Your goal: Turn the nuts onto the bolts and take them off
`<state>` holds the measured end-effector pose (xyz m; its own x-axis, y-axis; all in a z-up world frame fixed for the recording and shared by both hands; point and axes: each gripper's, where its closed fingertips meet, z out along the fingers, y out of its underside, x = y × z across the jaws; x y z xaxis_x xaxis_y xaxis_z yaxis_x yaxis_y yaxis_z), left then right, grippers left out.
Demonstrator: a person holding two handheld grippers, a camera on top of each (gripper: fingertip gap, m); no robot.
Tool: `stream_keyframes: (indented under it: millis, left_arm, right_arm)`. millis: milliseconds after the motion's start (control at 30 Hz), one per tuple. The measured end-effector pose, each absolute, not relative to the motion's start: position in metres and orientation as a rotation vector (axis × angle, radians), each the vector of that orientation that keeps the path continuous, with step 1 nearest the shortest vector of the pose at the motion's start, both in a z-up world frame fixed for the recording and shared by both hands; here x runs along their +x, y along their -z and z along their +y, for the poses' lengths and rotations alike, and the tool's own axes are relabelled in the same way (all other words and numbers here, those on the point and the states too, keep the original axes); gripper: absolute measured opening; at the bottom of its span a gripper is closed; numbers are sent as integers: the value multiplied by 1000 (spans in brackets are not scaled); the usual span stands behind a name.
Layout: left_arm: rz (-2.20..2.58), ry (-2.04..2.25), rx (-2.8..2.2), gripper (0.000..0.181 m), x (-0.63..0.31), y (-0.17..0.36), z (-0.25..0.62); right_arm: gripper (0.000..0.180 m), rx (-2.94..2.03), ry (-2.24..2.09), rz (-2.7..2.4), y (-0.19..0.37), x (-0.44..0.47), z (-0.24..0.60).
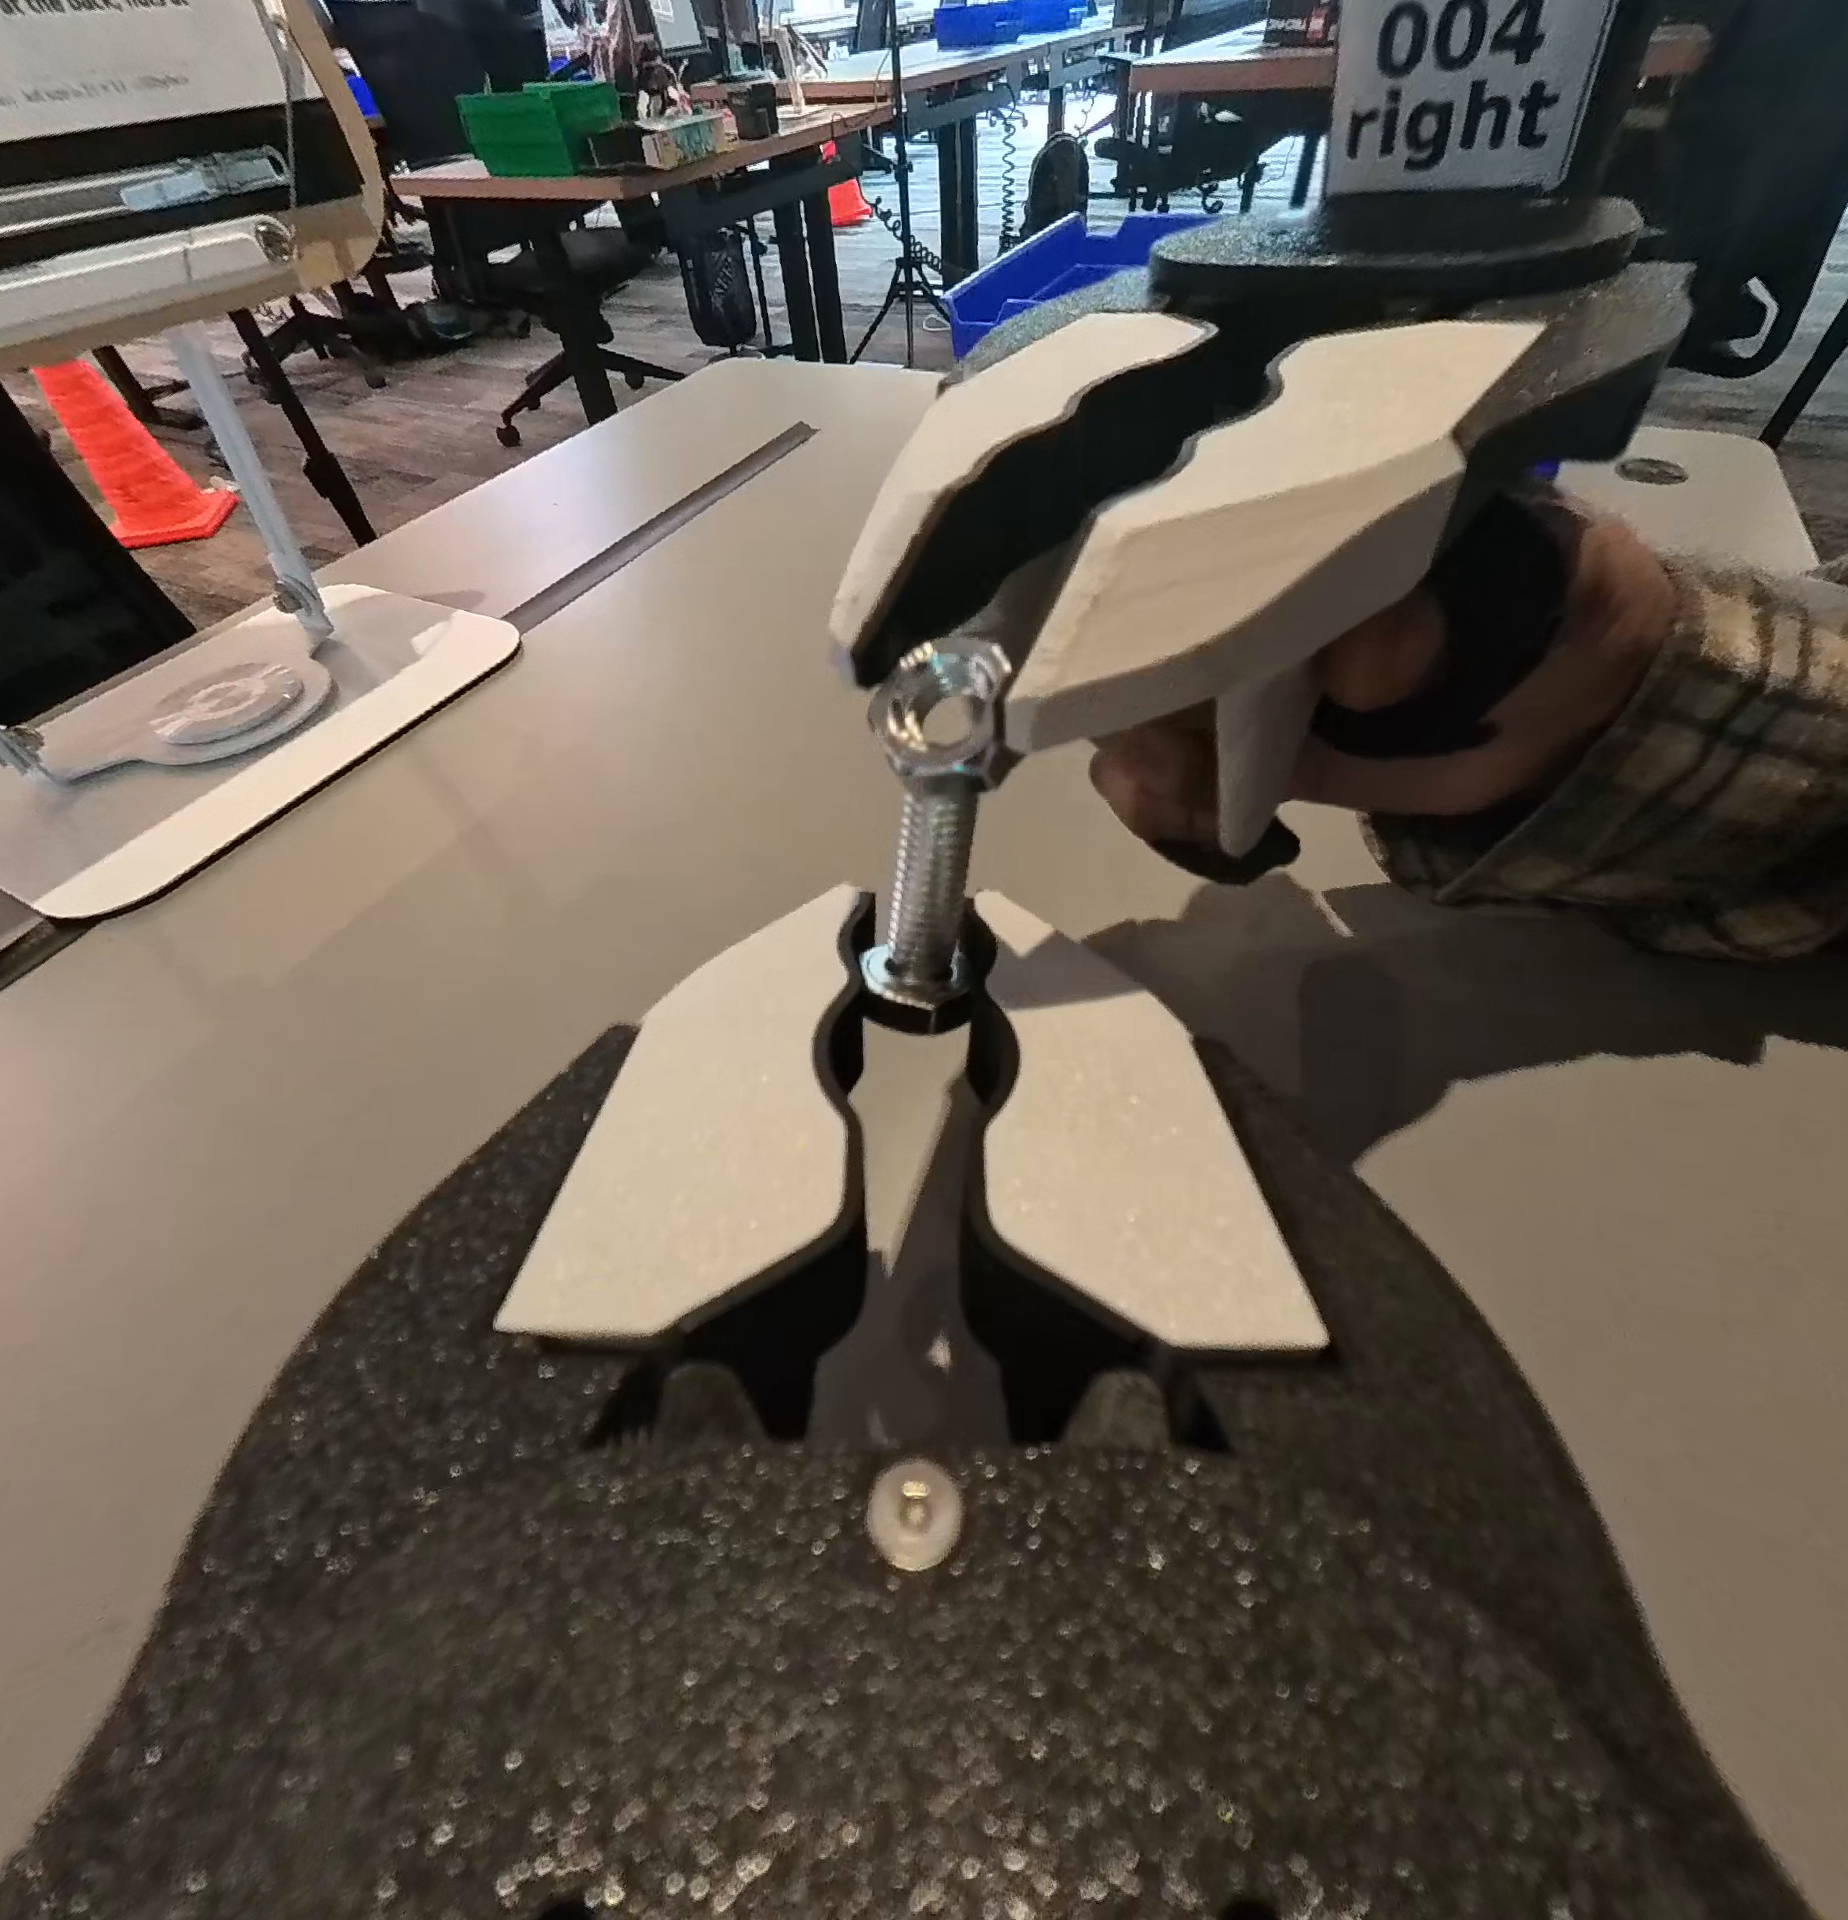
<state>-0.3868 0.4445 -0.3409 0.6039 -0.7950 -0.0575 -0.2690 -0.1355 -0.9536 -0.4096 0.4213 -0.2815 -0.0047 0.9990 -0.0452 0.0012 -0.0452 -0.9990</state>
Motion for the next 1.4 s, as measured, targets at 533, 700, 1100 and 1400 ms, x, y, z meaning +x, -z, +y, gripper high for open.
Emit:
stream_keyframes:
  millis: [533, 700, 1100, 1400]
  left_arm:
    - [724, 661, -1719, 14, -424, 334, 465]
    - [717, 677, -1711, 15, -426, 333, 465]
    - [742, 675, -1706, 15, -422, 333, 462]
    - [752, 671, -1706, 15, -420, 333, 461]
  right_arm:
    - [16, -1650, -854, -1721, 407, -355, 426]
    - [17, -1686, -830, -1830, 429, -354, 421]
    - [17, -1685, -891, -1834, 430, -339, 424]
    - [17, -1711, -885, -1867, 432, -332, 425]
